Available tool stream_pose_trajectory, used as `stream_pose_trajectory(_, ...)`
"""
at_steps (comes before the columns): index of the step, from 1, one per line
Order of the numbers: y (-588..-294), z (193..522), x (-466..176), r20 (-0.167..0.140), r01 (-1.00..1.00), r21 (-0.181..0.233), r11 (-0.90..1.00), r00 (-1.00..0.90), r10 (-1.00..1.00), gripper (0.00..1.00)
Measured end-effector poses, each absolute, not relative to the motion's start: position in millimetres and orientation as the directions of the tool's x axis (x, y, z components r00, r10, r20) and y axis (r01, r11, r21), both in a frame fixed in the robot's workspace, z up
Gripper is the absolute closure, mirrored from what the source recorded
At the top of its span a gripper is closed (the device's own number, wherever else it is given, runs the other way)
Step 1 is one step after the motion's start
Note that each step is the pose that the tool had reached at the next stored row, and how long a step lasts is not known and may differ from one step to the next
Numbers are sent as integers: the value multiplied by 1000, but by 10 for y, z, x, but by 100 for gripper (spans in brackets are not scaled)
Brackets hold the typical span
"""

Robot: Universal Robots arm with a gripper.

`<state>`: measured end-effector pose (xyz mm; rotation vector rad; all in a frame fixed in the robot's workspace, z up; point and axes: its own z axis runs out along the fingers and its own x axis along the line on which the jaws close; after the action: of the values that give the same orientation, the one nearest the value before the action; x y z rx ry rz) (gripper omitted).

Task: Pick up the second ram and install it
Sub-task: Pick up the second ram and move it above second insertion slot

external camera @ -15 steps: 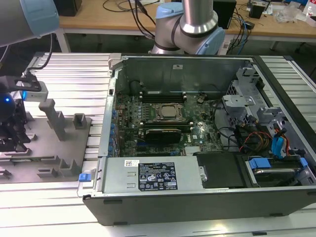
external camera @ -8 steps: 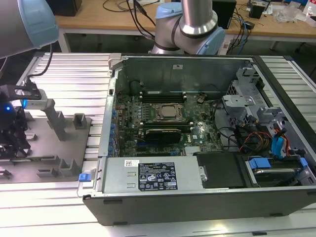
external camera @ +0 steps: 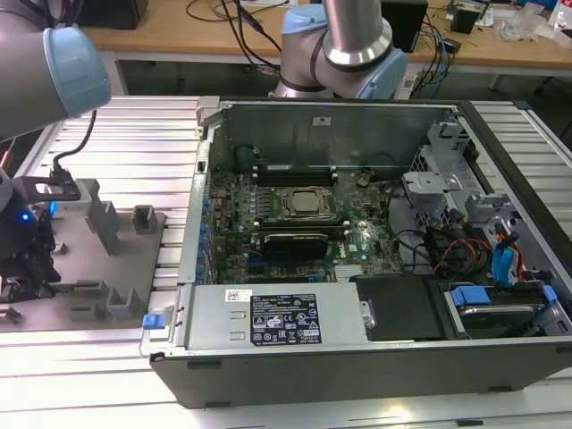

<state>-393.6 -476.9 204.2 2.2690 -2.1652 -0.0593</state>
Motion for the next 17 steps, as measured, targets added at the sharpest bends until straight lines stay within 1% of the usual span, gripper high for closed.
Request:
stream_pose_trajectory(6, -4768, 2012, -3939, -24, -998, 30, -47, 46, -999, 70)
stream_pose_trajectory(7, -4768, 2012, -3940, -24, -998, 30, -47, 46, -999, 71)
stream_pose_trajectory(9, -4768, 2011, -3940, -24, -998, 30, -47, 46, -999, 84)
stream_pose_trajectory(10, -4768, 2010, -3940, -24, -998, 30, -47, 46, -999, 86)
stream_pose_trajectory(17, -4768, 2006, -3940, -24, -998, 30, -47, 46, -999, 86)
